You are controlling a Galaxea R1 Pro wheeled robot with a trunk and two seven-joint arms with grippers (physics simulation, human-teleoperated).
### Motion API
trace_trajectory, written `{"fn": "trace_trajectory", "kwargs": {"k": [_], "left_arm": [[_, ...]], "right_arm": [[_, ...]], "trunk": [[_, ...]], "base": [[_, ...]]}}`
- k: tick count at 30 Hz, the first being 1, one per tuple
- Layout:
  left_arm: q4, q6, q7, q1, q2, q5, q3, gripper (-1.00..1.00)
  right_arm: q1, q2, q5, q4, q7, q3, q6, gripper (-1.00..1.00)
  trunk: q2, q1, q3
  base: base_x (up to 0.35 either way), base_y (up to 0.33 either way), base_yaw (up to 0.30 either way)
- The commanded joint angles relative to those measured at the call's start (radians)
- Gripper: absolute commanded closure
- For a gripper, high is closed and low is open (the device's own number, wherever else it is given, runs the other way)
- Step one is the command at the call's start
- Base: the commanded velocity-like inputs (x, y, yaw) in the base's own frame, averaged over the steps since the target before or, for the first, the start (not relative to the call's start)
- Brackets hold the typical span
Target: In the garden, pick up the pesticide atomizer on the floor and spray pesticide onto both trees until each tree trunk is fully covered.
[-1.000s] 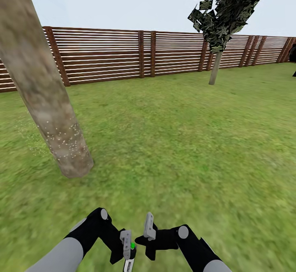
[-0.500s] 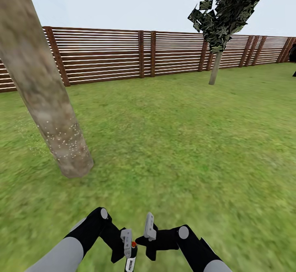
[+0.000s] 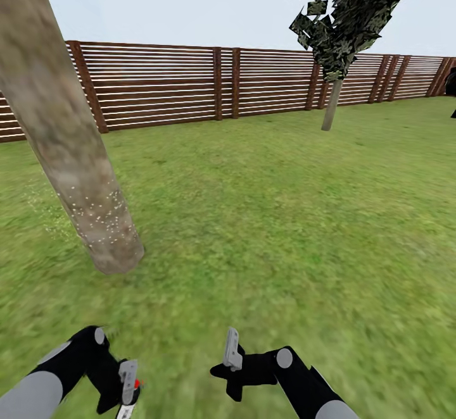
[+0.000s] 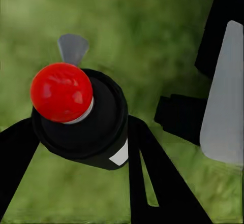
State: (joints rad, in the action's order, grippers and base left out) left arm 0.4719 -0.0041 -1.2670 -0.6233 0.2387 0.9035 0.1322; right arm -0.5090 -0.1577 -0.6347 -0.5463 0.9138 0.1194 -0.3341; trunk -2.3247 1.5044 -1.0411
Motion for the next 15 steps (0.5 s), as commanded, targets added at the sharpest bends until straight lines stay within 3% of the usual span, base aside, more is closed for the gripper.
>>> {"fn": "trace_trajectory", "kwargs": {"k": [1, 4, 6, 8, 9, 11, 13, 14, 15], "left_arm": [[0.0, 0.0, 0.0, 0.0, 0.015, 0.001, 0.004, 1.0], [-0.001, 0.001, 0.008, 0.0, 0.032, 0.0, -0.001, 1.0], [-0.002, 0.006, 0.095, 0.0, 0.035, -0.011, -0.02, 1.0], [-0.004, 0.01, 0.213, 0.002, 0.029, -0.021, -0.078, 1.0], [-0.022, 0.011, 0.27, 0.003, 0.023, -0.05, -0.133, 1.0], [-0.116, 0.004, 0.398, 0.004, 0.018, -0.172, -0.27, 1.0], [-0.186, -0.026, 0.536, 0.007, 0.021, -0.288, -0.37, 1.0], [-0.234, -0.123, 0.711, 0.04, 0.021, -0.405, -0.45, 1.0], [-0.253, -0.199, 0.834, 0.081, 0.018, -0.486, -0.489, 1.0]], "right_arm": [[0.0, 0.009, -0.007, -0.001, 0.0, -0.001, -0.005, -1.0], [0.0, 0.033, -0.006, -0.001, -0.002, -0.004, -0.005, -1.0], [0.001, 0.063, -0.006, 0.0, -0.043, -0.009, -0.005, -1.0], [0.003, 0.082, -0.005, 0.02, -0.171, -0.054, -0.005, -1.0], [0.004, 0.086, -0.005, 0.067, -0.274, -0.11, -0.005, -1.0], [0.004, 0.088, -0.005, 0.188, -0.522, -0.259, -0.005, -1.0], [0.004, 0.089, -0.004, 0.265, -0.722, -0.337, -0.009, -1.0], [0.005, 0.088, -0.004, 0.332, -0.9, -0.371, -0.017, -1.0], [0.005, 0.088, -0.003, 0.368, -1.001, -0.383, -0.041, -1.0]], "trunk": [[0.0, 0.0, -0.001], [0.0, 0.0, -0.001], [0.0, 0.0, -0.001], [0.0, 0.0, -0.001], [0.0, 0.0, -0.001], [0.0, 0.0, -0.001], [0.0, 0.0, -0.001], [0.0, 0.0, -0.001], [0.0, 0.0, -0.001]], "base": [[0.0, 0.0, 0.0], [0.0, 0.0, 0.0], [0.0, 0.0, 0.0], [0.0, 0.0, 0.0], [0.0, 0.0, 0.0], [0.0, 0.0, 0.0], [0.0, 0.0, 0.0], [0.0, 0.0, 0.0], [0.0, 0.0, 0.0]]}}
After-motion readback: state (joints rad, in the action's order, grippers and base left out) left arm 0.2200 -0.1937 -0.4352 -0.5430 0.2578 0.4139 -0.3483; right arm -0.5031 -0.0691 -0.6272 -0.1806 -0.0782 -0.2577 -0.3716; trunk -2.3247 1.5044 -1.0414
